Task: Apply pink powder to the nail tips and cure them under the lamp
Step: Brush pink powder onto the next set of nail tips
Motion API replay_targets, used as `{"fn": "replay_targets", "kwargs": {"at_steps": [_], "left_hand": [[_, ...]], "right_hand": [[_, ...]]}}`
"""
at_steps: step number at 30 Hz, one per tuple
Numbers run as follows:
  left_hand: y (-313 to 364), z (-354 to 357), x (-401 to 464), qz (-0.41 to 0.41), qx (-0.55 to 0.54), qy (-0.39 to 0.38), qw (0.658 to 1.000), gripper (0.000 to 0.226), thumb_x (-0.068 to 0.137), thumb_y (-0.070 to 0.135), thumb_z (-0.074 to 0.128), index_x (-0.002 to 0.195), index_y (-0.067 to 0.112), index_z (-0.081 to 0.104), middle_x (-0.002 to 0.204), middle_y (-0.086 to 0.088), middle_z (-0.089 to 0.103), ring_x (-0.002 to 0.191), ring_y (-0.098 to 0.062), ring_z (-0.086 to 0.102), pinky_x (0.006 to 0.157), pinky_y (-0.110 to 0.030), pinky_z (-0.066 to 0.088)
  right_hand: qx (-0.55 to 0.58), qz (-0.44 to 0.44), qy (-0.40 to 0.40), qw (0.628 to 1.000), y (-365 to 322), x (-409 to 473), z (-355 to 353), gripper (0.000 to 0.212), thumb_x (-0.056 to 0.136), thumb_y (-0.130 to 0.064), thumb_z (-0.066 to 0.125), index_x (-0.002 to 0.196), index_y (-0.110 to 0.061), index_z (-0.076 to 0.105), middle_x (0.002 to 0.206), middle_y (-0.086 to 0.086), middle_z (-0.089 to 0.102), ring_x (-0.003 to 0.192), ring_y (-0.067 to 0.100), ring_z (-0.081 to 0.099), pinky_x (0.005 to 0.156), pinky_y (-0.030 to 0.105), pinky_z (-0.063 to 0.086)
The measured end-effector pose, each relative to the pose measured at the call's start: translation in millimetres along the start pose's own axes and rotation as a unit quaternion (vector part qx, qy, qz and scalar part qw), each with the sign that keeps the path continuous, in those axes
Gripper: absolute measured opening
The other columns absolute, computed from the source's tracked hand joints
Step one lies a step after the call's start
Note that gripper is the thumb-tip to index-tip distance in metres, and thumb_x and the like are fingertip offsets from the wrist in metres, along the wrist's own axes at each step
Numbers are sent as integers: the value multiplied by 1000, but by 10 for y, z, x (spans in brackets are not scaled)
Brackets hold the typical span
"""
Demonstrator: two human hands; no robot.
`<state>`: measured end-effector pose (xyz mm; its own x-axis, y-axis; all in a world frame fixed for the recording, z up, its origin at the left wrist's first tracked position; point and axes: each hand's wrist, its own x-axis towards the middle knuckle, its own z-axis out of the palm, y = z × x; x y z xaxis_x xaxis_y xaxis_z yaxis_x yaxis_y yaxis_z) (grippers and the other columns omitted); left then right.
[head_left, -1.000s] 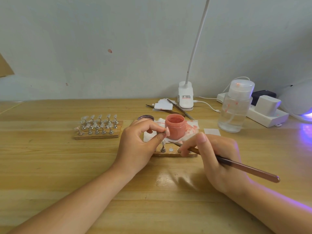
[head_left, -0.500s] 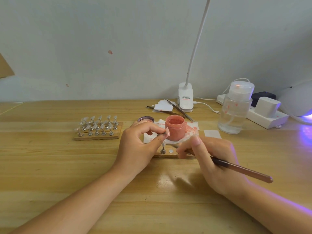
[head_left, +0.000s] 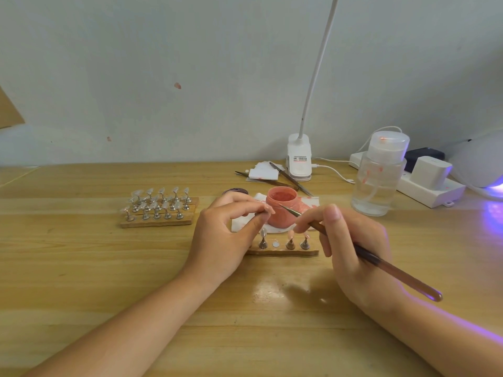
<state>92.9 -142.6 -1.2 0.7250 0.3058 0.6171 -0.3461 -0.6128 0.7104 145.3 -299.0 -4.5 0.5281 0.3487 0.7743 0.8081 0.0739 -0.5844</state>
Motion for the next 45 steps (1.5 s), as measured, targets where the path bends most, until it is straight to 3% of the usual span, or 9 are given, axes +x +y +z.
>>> {"fn": "replay_targets", "kwargs": {"at_steps": [6, 11, 17, 20, 24, 29, 33, 38, 45], "left_hand": [[-12, 19, 7, 41, 31, -4, 999, 16, 78, 6, 67, 86, 20, 70, 81, 18, 61, 84, 12, 53, 77, -1, 34], [-42, 21, 8, 51, 49, -3, 998, 13, 80, 7, 66, 86, 17, 72, 82, 15, 61, 87, 8, 53, 78, -1, 33], [-65, 28, 4, 60, 81, 11, 995, 13, 80, 8, 66, 89, 15, 73, 81, 18, 59, 88, 10, 49, 79, -3, 32], [-67, 27, 3, 64, 88, 12, 994, 13, 80, 10, 65, 89, 15, 74, 82, 16, 60, 88, 2, 49, 82, -12, 36], [-63, 37, 1, 51, 85, 23, 995, 14, 80, 10, 66, 90, 16, 74, 83, 21, 57, 88, 3, 48, 85, -35, 40], [-63, 33, -5, 59, 86, 20, 994, 13, 79, 8, 67, 88, 15, 74, 82, 15, 60, 88, -1, 50, 82, -38, 42], [-58, 39, -6, 49, 88, 27, 995, 14, 78, 8, 69, 88, 17, 74, 82, 23, 56, 87, 1, 48, 83, -46, 42], [-64, 37, -7, 61, 95, 25, 993, 15, 78, 8, 68, 88, 18, 74, 82, 21, 56, 87, -1, 49, 84, -48, 41], [-61, 42, -11, 54, 95, 27, 994, 14, 77, 8, 69, 87, 17, 74, 82, 20, 56, 83, 0, 47, 85, -48, 39]], "right_hand": [[-57, -13, -13, 998, 4, 16, 12, 33, 95, -31, 39, 84, -18, 68, 69, -37, 52, 69, -11, 55, 63, 3, 35], [-87, -22, -34, 995, 16, 9, 24, 37, 95, -39, 38, 89, -20, 70, 74, -14, 65, 66, -1, 57, 60, 13, 41], [-49, -11, -40, 998, -10, -2, 13, 53, 97, -44, 30, 75, -16, 70, 62, -31, 51, 60, -11, 55, 57, 3, 35], [-79, -24, -34, 996, 10, -5, 17, 48, 96, -43, 33, 86, -17, 71, 73, -11, 67, 68, 1, 61, 58, 21, 46], [-63, -16, -41, 997, 6, -19, 17, 53, 96, -46, 30, 76, -18, 71, 68, -26, 55, 62, -12, 54, 58, 5, 36], [-81, -20, -39, 996, 11, -15, 13, 46, 96, -43, 33, 86, -18, 71, 77, -13, 67, 70, 0, 60, 60, 18, 44], [-61, -8, -63, 996, -7, -23, 7, 53, 96, -50, 26, 75, -24, 67, 65, -25, 54, 59, -10, 53, 56, 6, 35], [-81, -19, -44, 996, -7, -5, 14, 47, 96, -47, 29, 86, -24, 68, 80, -22, 62, 69, -5, 56, 59, 16, 42], [-85, -26, -40, 995, 8, -24, 16, 56, 96, -49, 27, 80, -17, 71, 72, -20, 59, 65, -10, 52, 58, 11, 39]]}}
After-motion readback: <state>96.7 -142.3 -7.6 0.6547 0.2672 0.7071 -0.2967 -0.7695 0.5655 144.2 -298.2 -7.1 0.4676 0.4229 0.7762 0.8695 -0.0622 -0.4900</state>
